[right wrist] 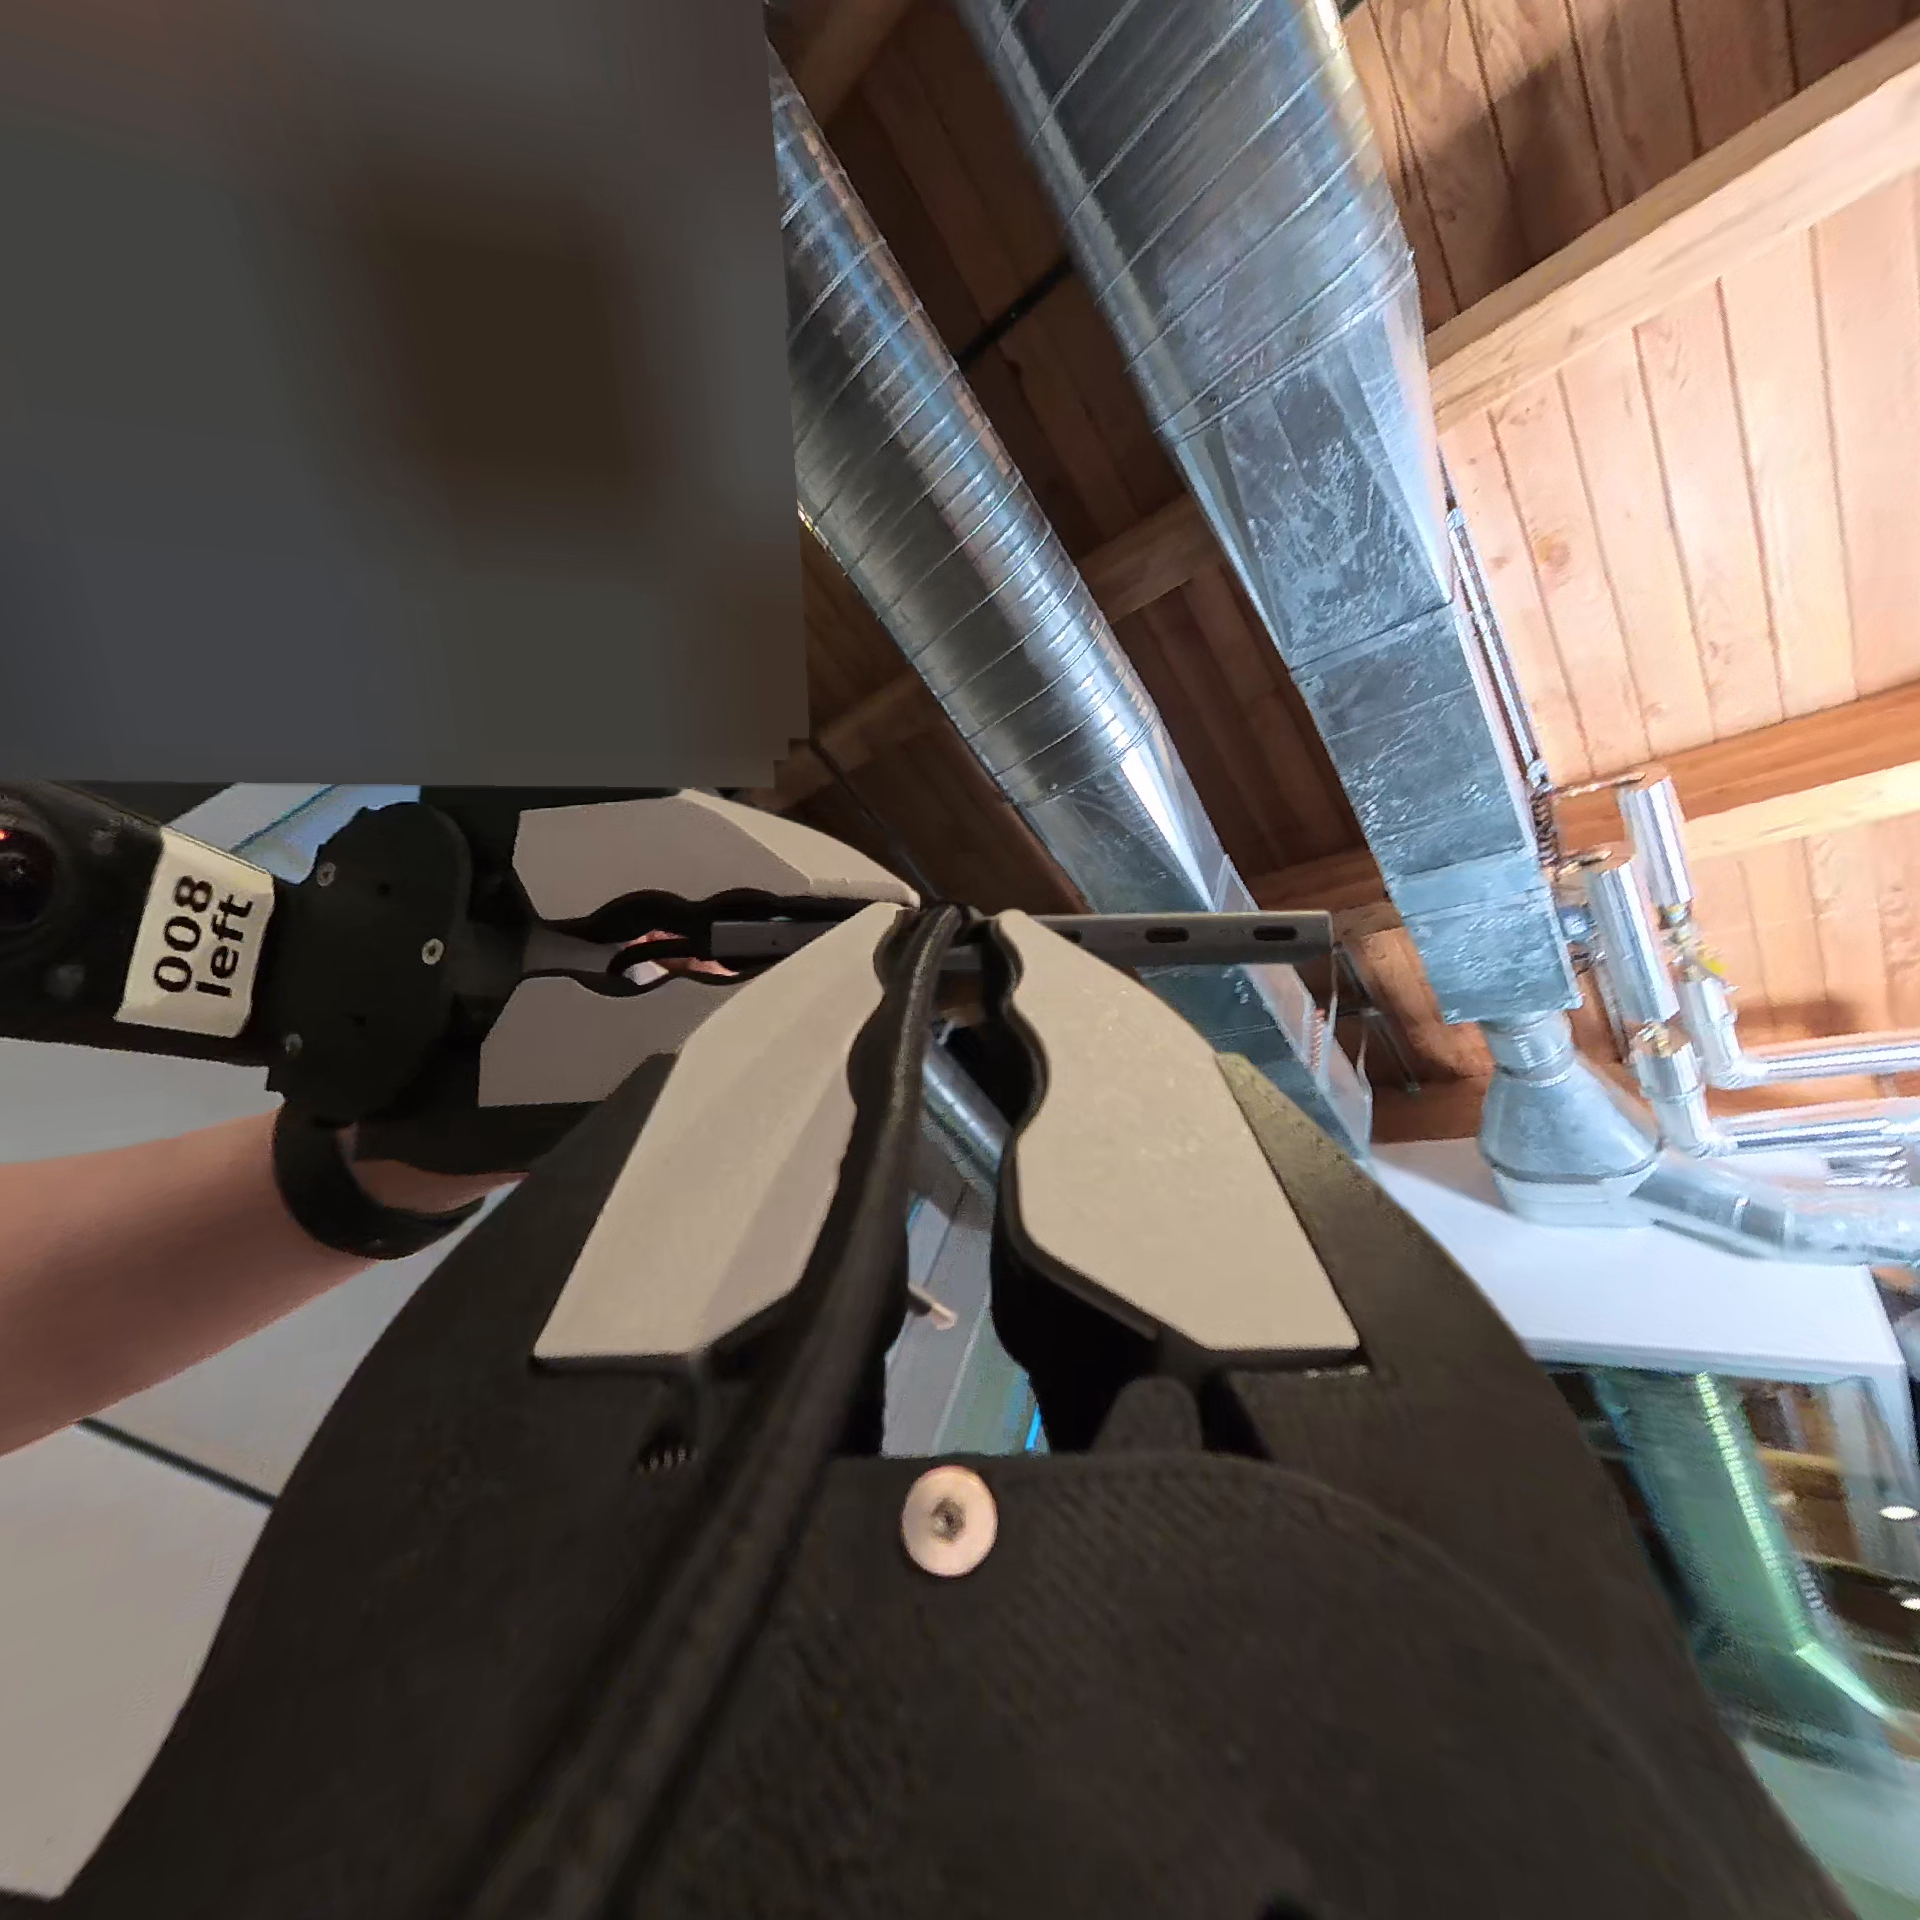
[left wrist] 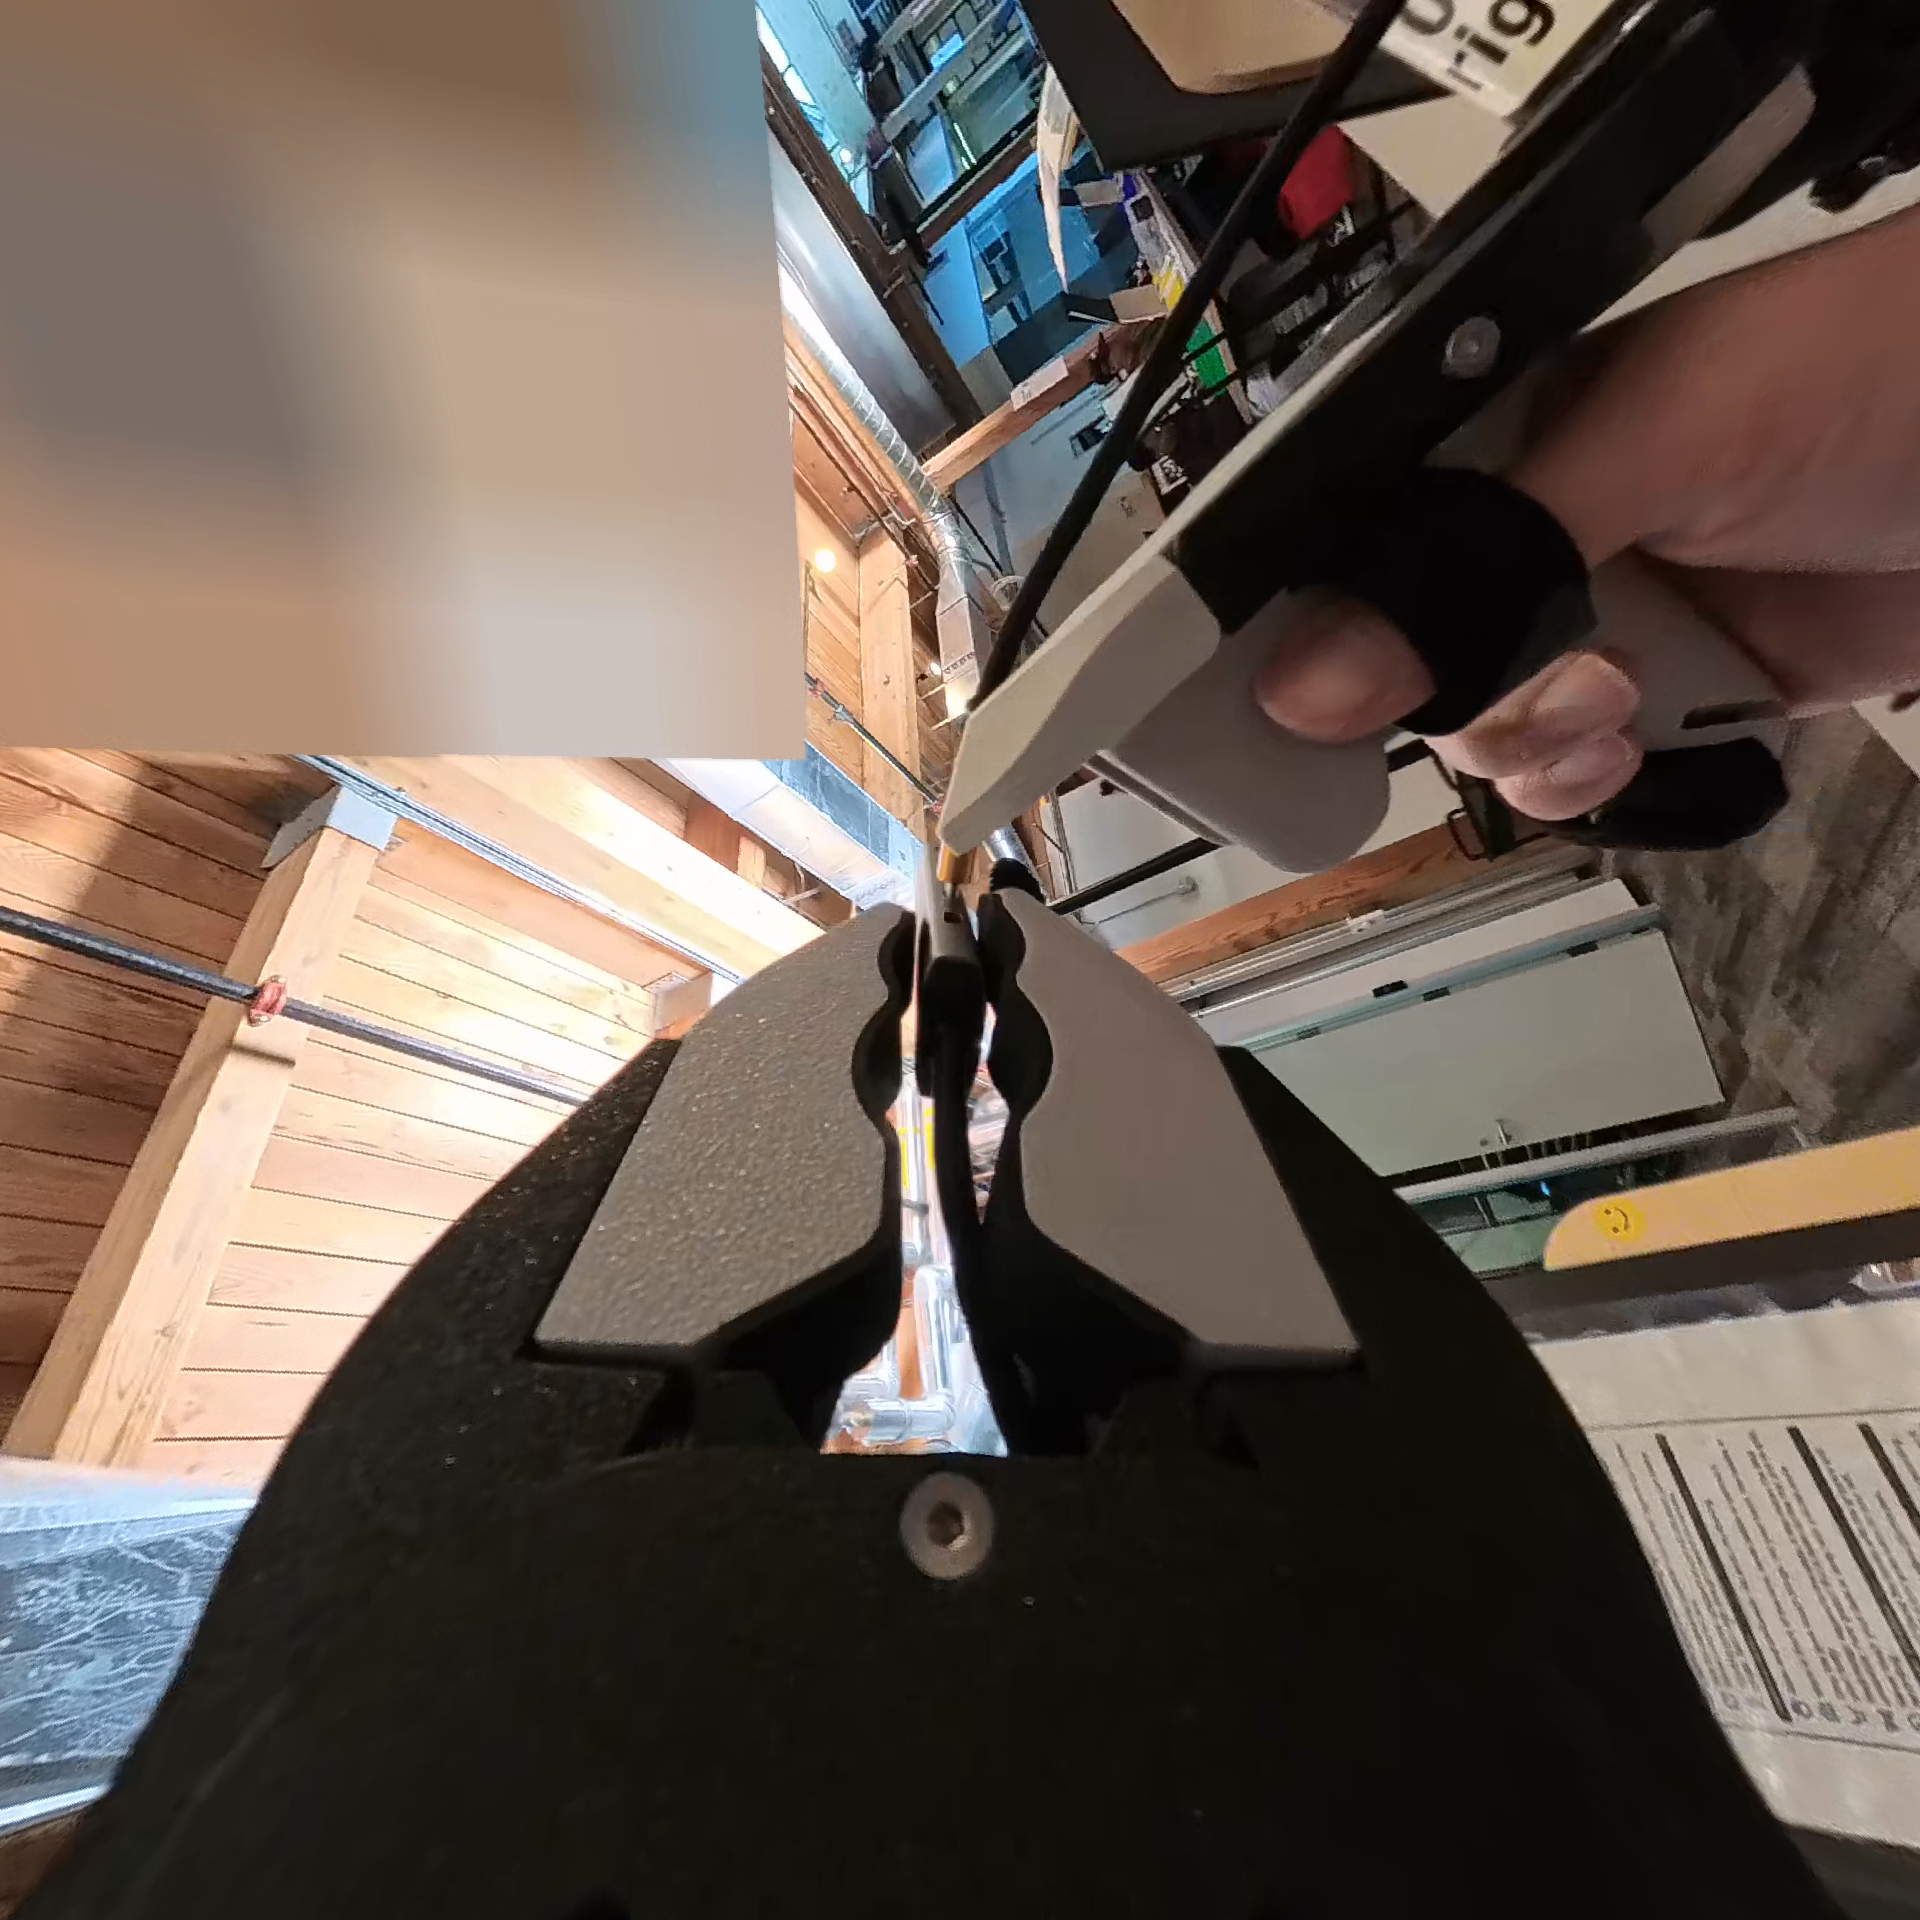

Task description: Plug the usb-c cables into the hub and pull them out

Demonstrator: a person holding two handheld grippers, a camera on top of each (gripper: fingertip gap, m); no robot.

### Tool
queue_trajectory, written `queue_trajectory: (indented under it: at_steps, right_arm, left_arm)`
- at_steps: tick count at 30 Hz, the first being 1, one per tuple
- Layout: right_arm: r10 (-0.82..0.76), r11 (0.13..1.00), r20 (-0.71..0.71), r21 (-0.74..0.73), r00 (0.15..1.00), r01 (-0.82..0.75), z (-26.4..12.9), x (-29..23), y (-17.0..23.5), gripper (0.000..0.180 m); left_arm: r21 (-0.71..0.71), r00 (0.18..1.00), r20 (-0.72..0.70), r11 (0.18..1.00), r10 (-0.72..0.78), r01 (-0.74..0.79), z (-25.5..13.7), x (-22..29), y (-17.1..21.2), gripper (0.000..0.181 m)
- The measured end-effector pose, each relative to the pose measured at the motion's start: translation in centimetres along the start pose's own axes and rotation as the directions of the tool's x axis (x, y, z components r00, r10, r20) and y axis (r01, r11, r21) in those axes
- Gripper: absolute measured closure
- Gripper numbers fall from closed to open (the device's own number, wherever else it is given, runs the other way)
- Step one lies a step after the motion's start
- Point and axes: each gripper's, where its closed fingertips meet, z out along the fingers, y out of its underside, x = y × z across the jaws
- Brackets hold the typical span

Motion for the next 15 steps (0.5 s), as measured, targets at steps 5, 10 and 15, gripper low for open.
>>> queue_trajectory:
  at_steps: [5, 10, 15]
  right_arm:
    - [-0.057, 0.998, -0.016, 0.038, 0.998, 0.058, -0.1, 0.3, -1.9, 0.167]
    - [-0.08, 0.995, -0.023, 0.054, 0.997, 0.081, -0.2, 0.6, -2.7, 0.168]
    - [-0.099, 0.993, -0.02, 0.059, 0.995, 0.101, -0.2, 0.5, -3.0, 0.168]
  left_arm:
    - [0.002, 0.999, 0.041, 1.0, 0.016, -0.016, 0.8, -1.3, -1.0, 0.166]
    - [0.001, 0.998, 0.06, 1.0, -0.001, 0.001, 1.0, -2.0, -1.4, 0.154]
    - [-0.002, 0.998, 0.064, 1.0, -0.029, 0.029, 0.9, -1.9, -1.8, 0.147]
